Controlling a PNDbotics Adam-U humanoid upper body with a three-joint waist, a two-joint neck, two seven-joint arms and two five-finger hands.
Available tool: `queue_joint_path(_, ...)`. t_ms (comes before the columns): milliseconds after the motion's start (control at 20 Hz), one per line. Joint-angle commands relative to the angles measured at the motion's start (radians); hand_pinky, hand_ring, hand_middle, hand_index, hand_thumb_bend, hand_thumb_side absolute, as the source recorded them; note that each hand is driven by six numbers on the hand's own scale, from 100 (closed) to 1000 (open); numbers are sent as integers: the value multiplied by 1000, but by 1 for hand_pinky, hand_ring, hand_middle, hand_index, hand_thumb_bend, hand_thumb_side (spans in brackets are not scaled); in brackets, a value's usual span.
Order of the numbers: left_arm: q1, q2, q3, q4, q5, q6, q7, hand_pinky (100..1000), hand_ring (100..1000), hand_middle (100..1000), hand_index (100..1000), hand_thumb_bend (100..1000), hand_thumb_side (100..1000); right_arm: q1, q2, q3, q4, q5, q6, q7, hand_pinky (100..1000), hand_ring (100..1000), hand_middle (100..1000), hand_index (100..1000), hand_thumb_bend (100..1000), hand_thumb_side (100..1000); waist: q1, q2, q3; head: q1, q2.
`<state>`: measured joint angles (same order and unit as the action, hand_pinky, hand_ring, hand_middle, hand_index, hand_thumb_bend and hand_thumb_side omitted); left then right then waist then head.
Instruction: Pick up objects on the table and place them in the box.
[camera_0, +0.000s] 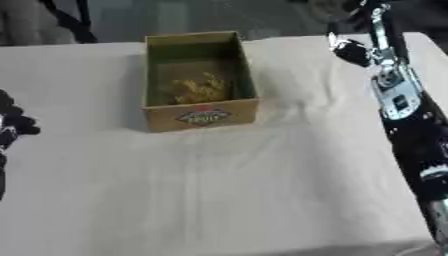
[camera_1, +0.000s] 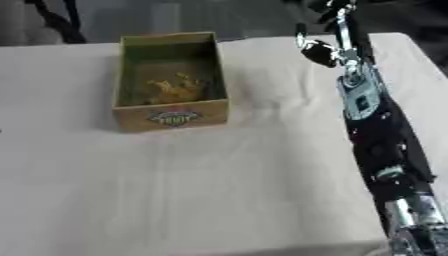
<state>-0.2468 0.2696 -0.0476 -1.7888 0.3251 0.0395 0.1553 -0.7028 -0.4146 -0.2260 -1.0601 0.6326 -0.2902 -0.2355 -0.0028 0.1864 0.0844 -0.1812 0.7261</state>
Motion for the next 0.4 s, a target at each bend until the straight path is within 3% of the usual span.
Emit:
queue_joint_path(50,-8,21,12,-11,1,-2,4,530,512,494,601,417,437,18,-17,1,-70,-58,33,-1,542,617,645,731,158,237,-2,-10,-2,7,-14)
queue_joint_path(400,-5,17,14,-7,2,-4,7,530,512,495,601,417,441,111,4,22,-147,-183,90,37,534,607,625,725,156,283,-3,-5,-1,11,-14)
